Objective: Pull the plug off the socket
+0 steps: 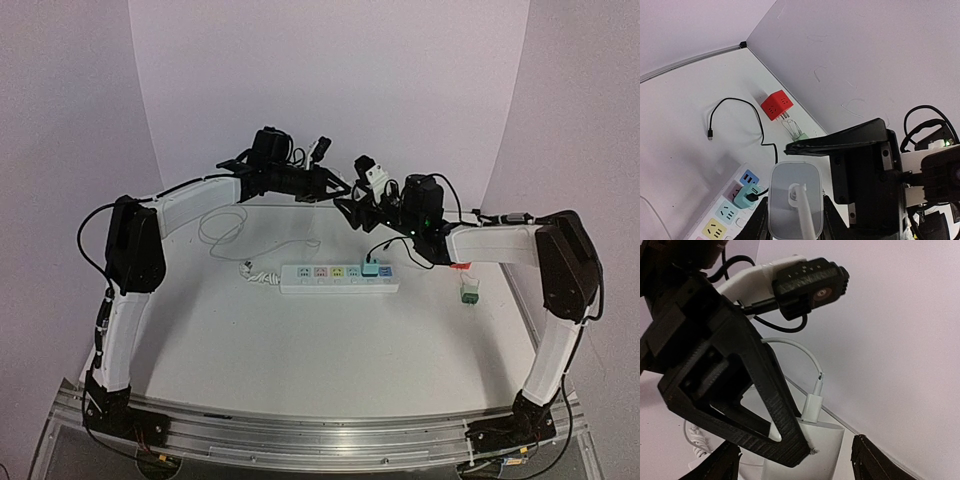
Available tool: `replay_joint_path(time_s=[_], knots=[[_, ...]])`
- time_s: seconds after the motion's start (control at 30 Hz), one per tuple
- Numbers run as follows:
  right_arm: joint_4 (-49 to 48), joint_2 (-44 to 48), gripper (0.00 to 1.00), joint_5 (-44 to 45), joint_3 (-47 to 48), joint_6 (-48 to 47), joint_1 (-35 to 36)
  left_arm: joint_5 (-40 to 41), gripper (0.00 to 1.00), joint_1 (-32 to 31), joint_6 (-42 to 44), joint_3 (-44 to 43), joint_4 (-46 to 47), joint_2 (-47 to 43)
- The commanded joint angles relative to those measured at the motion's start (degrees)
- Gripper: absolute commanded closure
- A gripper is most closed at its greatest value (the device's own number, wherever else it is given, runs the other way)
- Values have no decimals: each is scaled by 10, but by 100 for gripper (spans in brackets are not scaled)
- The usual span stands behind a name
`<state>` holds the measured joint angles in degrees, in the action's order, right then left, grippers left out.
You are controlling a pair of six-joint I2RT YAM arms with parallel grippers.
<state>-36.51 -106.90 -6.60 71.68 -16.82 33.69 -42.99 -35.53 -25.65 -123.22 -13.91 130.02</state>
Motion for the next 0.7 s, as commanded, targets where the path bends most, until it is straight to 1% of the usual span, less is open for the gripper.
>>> replay_joint_path(time_s=[0.0, 0.17, 0.33, 0.4, 0.6, 0.67], knots=[[-16, -17, 29, 33, 13, -11, 1, -20, 100, -4, -9, -6, 28, -45], [-16, -20, 40, 38, 18, -7, 1, -24, 100, -5, -11, -4, 27, -44], [-18, -20, 43, 39, 22, -3, 2, -25, 100, -5, -14, 0, 25, -43], [-18, -22, 47, 38, 26, 1, 1, -26, 100, -5, -14, 0, 26, -43], [-18, -25, 82, 47, 32, 22, 1, -25, 100, -5, -8, 5, 19, -43], [-17, -23, 97, 53, 30, 32, 2, -22, 100, -6, -2, 7, 15, -43]])
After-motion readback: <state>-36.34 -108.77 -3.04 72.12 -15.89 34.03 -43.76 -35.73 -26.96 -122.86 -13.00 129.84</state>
